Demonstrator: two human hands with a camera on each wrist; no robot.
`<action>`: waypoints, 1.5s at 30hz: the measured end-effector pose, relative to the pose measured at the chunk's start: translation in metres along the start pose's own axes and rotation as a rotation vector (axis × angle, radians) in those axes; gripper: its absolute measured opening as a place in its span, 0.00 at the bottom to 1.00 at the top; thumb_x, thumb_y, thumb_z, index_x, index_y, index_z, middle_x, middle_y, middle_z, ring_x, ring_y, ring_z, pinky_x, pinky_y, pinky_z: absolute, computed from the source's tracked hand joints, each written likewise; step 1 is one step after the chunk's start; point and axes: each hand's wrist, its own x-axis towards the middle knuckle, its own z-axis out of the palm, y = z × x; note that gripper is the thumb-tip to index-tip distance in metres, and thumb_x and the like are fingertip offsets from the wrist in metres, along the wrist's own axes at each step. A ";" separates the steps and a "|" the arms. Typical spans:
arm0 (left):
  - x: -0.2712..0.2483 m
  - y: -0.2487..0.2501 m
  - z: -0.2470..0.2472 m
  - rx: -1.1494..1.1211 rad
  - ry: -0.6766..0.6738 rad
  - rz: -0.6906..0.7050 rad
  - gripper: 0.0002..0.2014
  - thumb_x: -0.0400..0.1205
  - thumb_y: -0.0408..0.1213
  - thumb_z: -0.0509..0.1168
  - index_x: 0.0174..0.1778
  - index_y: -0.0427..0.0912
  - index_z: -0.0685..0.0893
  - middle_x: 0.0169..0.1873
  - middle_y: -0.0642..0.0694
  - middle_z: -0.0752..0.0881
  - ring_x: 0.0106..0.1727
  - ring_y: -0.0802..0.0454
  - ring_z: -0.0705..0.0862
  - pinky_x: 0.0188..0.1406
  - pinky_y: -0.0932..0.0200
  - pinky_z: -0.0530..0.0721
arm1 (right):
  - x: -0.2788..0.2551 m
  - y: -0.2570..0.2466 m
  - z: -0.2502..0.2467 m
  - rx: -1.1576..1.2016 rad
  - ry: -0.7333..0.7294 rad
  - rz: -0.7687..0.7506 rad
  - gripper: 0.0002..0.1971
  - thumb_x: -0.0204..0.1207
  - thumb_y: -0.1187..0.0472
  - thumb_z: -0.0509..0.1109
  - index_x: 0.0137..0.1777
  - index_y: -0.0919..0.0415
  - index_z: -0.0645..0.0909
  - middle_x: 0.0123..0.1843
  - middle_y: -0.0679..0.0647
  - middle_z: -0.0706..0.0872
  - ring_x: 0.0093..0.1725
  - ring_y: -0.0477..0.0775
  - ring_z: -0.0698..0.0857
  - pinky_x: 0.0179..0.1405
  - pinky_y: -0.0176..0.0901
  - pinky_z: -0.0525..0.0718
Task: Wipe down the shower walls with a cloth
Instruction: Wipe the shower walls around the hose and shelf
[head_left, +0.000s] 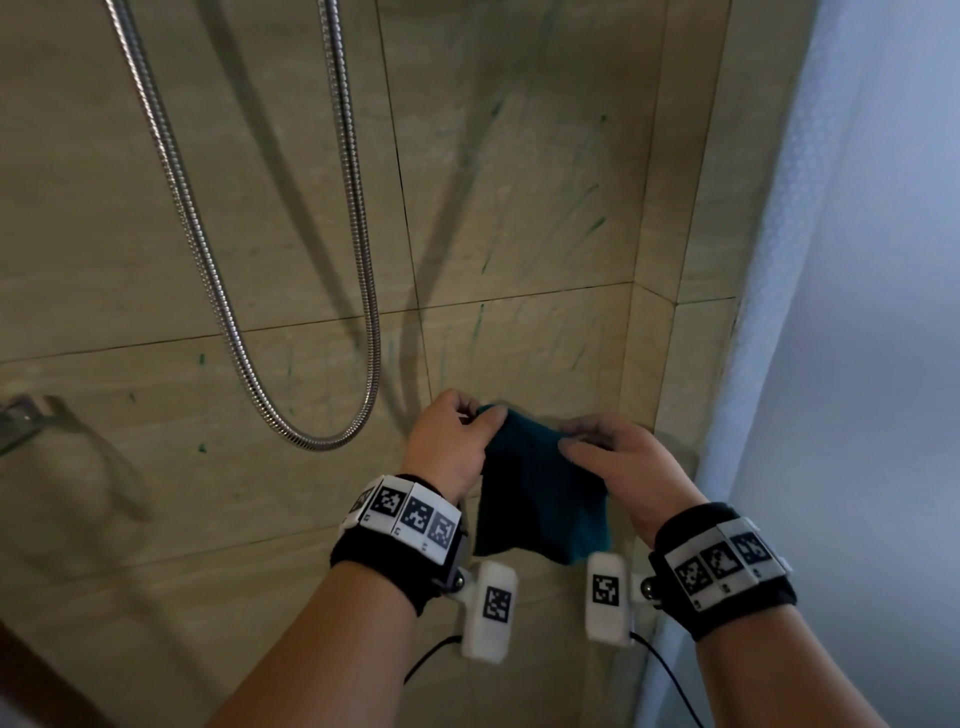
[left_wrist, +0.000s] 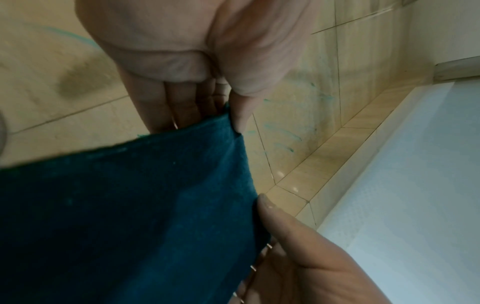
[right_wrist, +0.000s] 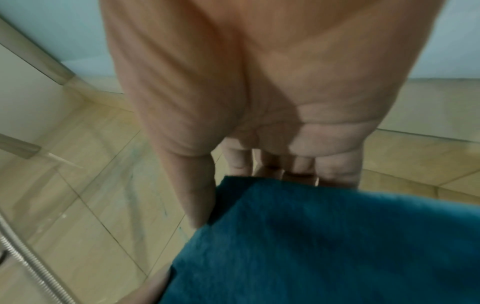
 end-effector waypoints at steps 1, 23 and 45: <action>0.000 0.000 -0.001 0.017 0.017 0.015 0.13 0.84 0.51 0.74 0.46 0.46 0.82 0.42 0.42 0.90 0.44 0.41 0.90 0.47 0.39 0.91 | 0.000 0.002 -0.002 -0.030 -0.041 0.001 0.04 0.80 0.60 0.78 0.53 0.53 0.90 0.47 0.54 0.94 0.49 0.55 0.93 0.47 0.47 0.86; 0.002 -0.007 0.001 -0.001 -0.234 -0.083 0.12 0.74 0.40 0.85 0.49 0.43 0.92 0.45 0.42 0.94 0.49 0.43 0.93 0.53 0.42 0.92 | -0.003 0.006 -0.001 -0.271 -0.063 0.038 0.25 0.72 0.31 0.69 0.50 0.54 0.87 0.45 0.54 0.93 0.48 0.58 0.92 0.53 0.70 0.89; -0.017 0.066 -0.009 -0.170 -0.320 -0.040 0.25 0.89 0.60 0.61 0.54 0.39 0.88 0.46 0.41 0.94 0.49 0.38 0.94 0.48 0.41 0.95 | -0.016 -0.038 0.022 0.863 -0.019 0.462 0.28 0.86 0.41 0.66 0.71 0.66 0.83 0.64 0.67 0.90 0.62 0.69 0.90 0.61 0.62 0.87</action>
